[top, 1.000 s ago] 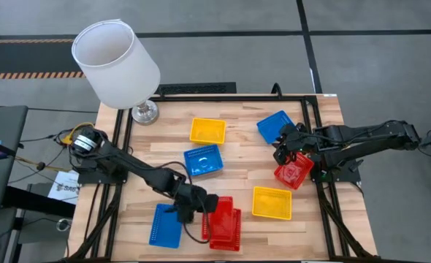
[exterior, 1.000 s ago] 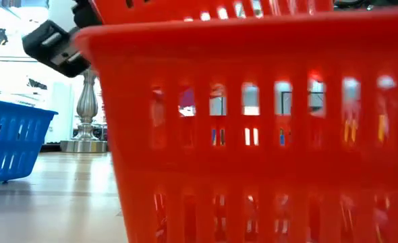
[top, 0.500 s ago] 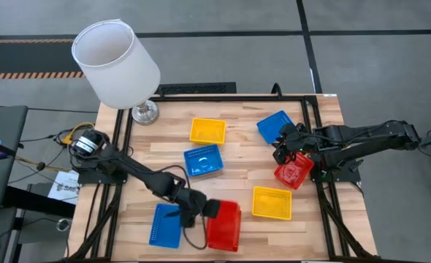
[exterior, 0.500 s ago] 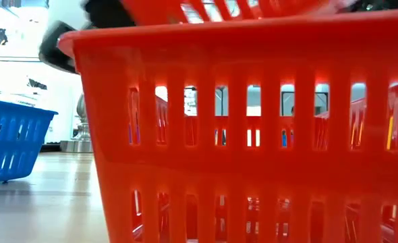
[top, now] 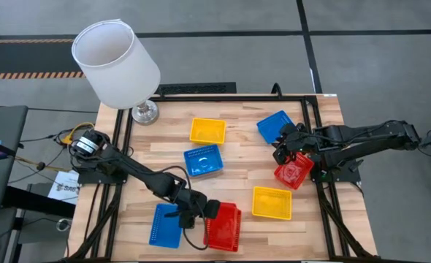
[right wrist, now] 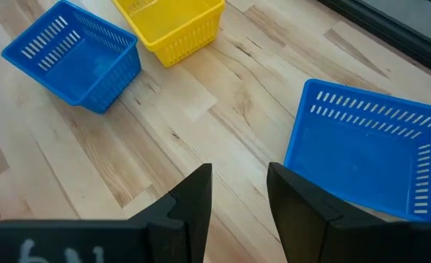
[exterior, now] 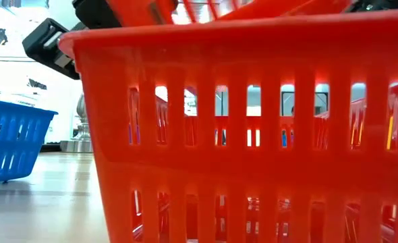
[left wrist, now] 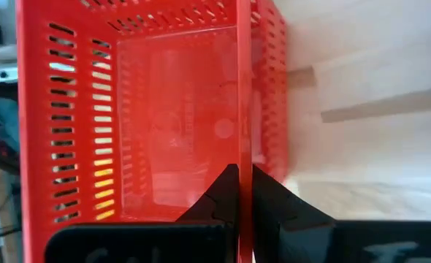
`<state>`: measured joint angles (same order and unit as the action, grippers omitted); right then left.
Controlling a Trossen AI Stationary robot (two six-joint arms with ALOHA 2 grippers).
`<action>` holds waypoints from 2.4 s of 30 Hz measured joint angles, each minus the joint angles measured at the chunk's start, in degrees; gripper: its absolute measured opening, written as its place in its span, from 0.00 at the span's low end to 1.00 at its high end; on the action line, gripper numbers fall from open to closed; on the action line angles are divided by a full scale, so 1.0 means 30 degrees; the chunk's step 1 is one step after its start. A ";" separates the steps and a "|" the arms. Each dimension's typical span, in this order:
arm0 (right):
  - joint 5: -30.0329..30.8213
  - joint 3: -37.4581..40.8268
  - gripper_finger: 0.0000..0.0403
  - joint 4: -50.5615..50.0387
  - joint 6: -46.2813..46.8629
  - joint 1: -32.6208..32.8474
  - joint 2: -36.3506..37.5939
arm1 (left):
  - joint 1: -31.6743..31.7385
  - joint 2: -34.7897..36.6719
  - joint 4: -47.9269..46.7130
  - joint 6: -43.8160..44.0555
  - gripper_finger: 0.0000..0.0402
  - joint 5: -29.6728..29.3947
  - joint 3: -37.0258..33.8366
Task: Stack baskets by color
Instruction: Stack the top left red bin on top of the bottom red bin
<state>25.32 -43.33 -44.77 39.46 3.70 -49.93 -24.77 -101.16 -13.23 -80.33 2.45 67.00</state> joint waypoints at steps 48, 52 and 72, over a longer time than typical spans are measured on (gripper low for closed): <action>-0.0546 0.0000 0.39 0.0018 0.0350 0.0001 0.0000 | 0.0641 0.1469 -0.3503 0.3697 0.32 -0.2085 -0.0015; -0.0547 0.0000 0.39 0.0057 0.0343 0.0001 0.0000 | 0.0639 0.1469 -0.4911 0.3576 0.32 -0.2571 -0.0015; -0.5311 -0.0022 0.39 0.3336 0.1087 0.1184 -0.1576 | 0.0348 0.8438 0.1245 2.0445 0.07 -0.7108 0.0015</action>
<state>9.39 -43.40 -34.76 42.72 7.25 -54.66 -23.73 -75.84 -9.50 -18.99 -18.87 67.05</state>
